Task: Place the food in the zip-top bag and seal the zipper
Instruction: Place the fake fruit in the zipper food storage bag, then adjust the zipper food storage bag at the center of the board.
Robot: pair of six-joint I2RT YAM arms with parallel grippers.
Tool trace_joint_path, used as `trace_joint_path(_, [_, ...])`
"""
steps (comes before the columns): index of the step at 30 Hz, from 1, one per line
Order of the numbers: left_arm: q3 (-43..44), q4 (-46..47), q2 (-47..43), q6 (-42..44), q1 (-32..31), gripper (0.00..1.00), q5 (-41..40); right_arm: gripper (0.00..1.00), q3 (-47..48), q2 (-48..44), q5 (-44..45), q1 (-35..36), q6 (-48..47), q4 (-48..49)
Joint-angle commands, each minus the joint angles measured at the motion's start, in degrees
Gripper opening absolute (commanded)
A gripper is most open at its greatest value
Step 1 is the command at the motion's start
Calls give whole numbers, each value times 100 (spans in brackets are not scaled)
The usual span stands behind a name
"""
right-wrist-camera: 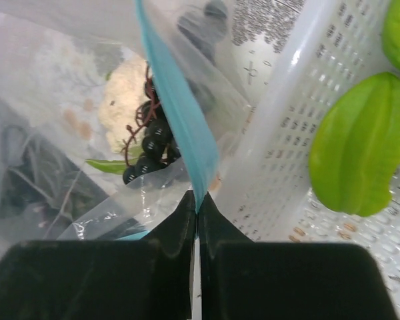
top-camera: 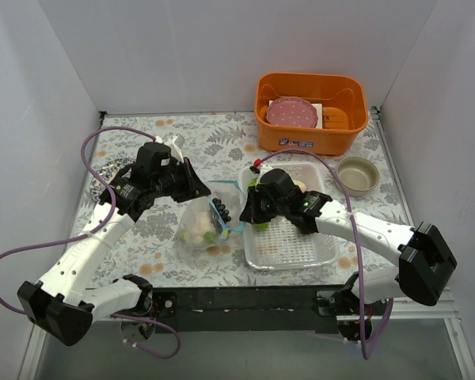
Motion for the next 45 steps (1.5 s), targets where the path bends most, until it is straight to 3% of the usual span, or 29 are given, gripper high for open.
trace_joint_path(1, [90,-135,-133,136,0,0,-588,1,520,-186,-560,-3,29,686])
trace_joint_path(6, [583,-900,-9,136,0,0,-2554,1,1688,296,-1227,120,-286,555])
trace_joint_path(11, [1336,-1347,-326,76,96,0,-3796,1,3138,1306,-2220,314,-551,335])
trace_joint_path(15, [1681,-1226,-765,224,96,0,-4071,2,4796,2298,-2214,472,-849,-560])
trace_joint_path(18, [1971,-1331,-888,242,96,0,-4088,2,5214,2669,-2397,534,-912,-641])
trace_joint_path(21, [1990,-1472,-897,277,96,0,-4132,3,4970,2609,-2477,534,-788,-203])
trace_joint_path(24, [1692,-1393,-958,294,96,0,-3782,3,4382,2425,-1916,525,-823,-306])
trace_joint_path(30, [6,-893,-1073,-179,96,0,-2352,4,3002,2196,-992,393,-657,-360])
trace_joint_path(35, [-1007,-409,-1179,-567,96,0,-1760,6,2492,2091,-377,375,-604,-658])
trace_joint_path(39, [-964,-382,-1135,-506,96,0,-1733,15,2237,1556,263,375,-560,-746])
trace_joint_path(41, [-911,-321,-1082,-444,96,0,-1672,47,2148,1161,616,358,-560,-868])
trace_joint_path(43, [-911,-234,-1047,-400,96,0,-1584,66,2095,922,1011,323,-577,-1070])
trace_joint_path(45, [-920,-172,-1012,-400,96,0,-1392,75,1938,527,1528,296,-577,-1396])
